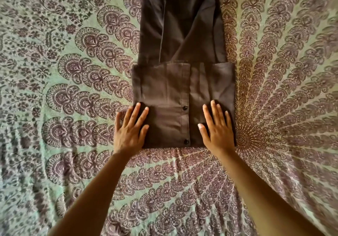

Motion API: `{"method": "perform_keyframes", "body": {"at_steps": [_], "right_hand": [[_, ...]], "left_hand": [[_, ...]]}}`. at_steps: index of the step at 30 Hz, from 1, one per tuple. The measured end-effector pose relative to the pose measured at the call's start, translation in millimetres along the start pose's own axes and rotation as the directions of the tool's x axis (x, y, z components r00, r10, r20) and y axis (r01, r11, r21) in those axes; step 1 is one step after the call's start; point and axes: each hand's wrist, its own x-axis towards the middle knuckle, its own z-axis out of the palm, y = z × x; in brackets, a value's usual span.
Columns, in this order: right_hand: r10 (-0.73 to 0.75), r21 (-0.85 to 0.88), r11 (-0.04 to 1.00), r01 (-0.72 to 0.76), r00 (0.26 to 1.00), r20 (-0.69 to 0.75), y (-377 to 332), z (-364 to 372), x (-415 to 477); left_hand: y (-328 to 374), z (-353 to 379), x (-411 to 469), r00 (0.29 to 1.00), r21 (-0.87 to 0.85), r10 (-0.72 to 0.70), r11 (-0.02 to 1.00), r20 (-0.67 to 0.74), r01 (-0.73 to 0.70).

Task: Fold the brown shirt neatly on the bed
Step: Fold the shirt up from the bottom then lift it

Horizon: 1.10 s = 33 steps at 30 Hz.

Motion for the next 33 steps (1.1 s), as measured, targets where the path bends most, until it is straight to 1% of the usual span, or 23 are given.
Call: {"method": "perform_keyframes", "body": {"at_steps": [1, 3, 4, 5, 6, 8, 9, 11, 13, 14, 15, 17, 21, 23, 24, 25, 27, 28, 30, 31, 32, 33], "right_hand": [[-0.013, 0.053, 0.999, 0.012, 1.000, 0.003, 2.1, -1.4, 0.7], [-0.036, 0.228, 0.973, 0.037, 0.999, -0.007, 9.9, -9.0, 2.8], [-0.048, 0.309, 0.950, 0.052, 0.999, -0.021, 16.6, -15.1, 4.5], [-0.066, 0.355, 0.932, 0.077, 0.997, -0.043, 25.5, -21.8, 6.4], [-0.099, 0.351, 0.929, 0.119, 0.992, -0.073, 34.8, -29.1, 8.0], [-0.215, 0.224, 0.945, 0.237, 0.969, -0.117, 53.4, -41.4, 9.7], [-0.284, 0.134, 0.946, 0.294, 0.954, -0.092, 62.0, -45.5, 10.1], [-0.375, -0.007, 0.927, 0.376, 0.926, 0.035, 77.2, -50.1, 12.0], [-0.425, -0.069, 0.897, 0.437, 0.894, 0.138, 85.1, -51.4, 15.8], [-0.452, -0.081, 0.880, 0.467, 0.878, 0.157, 86.7, -52.3, 18.3], [-0.477, -0.092, 0.864, 0.495, 0.864, 0.164, 88.5, -52.9, 21.3], [-0.509, -0.100, 0.842, 0.530, 0.843, 0.174, 92.2, -54.4, 27.4], [-0.563, -0.124, 0.793, 0.596, 0.796, 0.222, 98.2, -56.9, 31.4], [-0.573, -0.127, 0.789, 0.601, 0.794, 0.200, 97.2, -55.3, 30.8], [-0.567, -0.112, 0.803, 0.586, 0.808, 0.160, 95.3, -54.2, 30.5], [-0.547, -0.073, 0.828, 0.556, 0.829, 0.115, 92.7, -53.0, 30.0], [-0.460, 0.093, 0.886, 0.455, 0.887, 0.045, 86.6, -51.4, 26.2], [-0.403, 0.193, 0.900, 0.392, 0.915, 0.018, 84.6, -51.1, 24.8], [-0.309, 0.365, 0.882, 0.298, 0.951, -0.028, 80.7, -56.3, 25.7], [-0.279, 0.411, 0.867, 0.282, 0.958, -0.068, 77.5, -61.5, 29.2], [-0.259, 0.440, 0.851, 0.288, 0.958, -0.126, 73.4, -66.5, 34.5], [-0.231, 0.481, 0.826, 0.293, 0.955, -0.185, 69.0, -72.2, 42.3]], "left_hand": [[-8.5, -3.4, 1.2, 1.000, 0.008, -0.008, 1.000, 0.010, 0.008], [-25.3, -12.9, 4.1, 1.000, 0.026, 0.011, 1.000, 0.007, -0.011], [-33.2, -19.2, 5.5, 0.999, 0.037, 0.050, 0.998, -0.010, -0.049], [-40.6, -25.6, 6.1, 0.994, 0.054, 0.105, 0.993, -0.029, -0.103], [-47.2, -31.1, 6.3, 0.985, 0.078, 0.168, 0.983, -0.043, -0.165], [-57.2, -38.0, 5.9, 0.955, 0.139, 0.291, 0.949, -0.049, -0.282], [-59.1, -39.2, 6.2, 0.935, 0.169, 0.350, 0.926, -0.050, -0.337], [-58.1, -38.8, 8.9, 0.879, 0.225, 0.473, 0.864, -0.059, -0.450], [-58.0, -35.5, 15.7, 0.808, 0.261, 0.586, 0.791, -0.065, -0.553], [-58.7, -34.0, 19.9, 0.778, 0.272, 0.626, 0.759, -0.056, -0.591], [-59.6, -32.2, 24.3, 0.754, 0.281, 0.655, 0.733, -0.049, -0.619], [-60.6, -29.9, 31.0, 0.727, 0.279, 0.685, 0.706, -0.039, -0.651], [-59.7, -28.5, 30.9, 0.720, 0.223, 0.694, 0.705, -0.018, -0.673], [-55.5, -28.2, 26.9, 0.740, 0.155, 0.671, 0.737, -0.050, -0.658], [-52.0, -28.2, 24.4, 0.765, 0.106, 0.640, 0.768, -0.075, -0.632], [-47.5, -28.2, 22.2, 0.796, 0.042, 0.598, 0.801, -0.099, -0.597], [-36.2, -30.1, 18.0, 0.856, -0.122, 0.488, 0.852, -0.171, -0.510], [-30.3, -32.0, 16.8, 0.884, -0.209, 0.413, 0.865, -0.219, -0.456], [-17.4, -41.8, 17.6, 0.938, -0.385, 0.207, 0.871, -0.278, -0.307], [-12.4, -48.9, 20.8, 0.953, -0.475, 0.097, 0.849, -0.289, -0.230], [-9.1, -56.4, 25.7, 0.953, -0.540, 0.013, 0.821, -0.303, -0.183], [-5.6, -65.3, 34.1, 0.947, -0.591, -0.036, 0.789, -0.320, -0.170]]}}
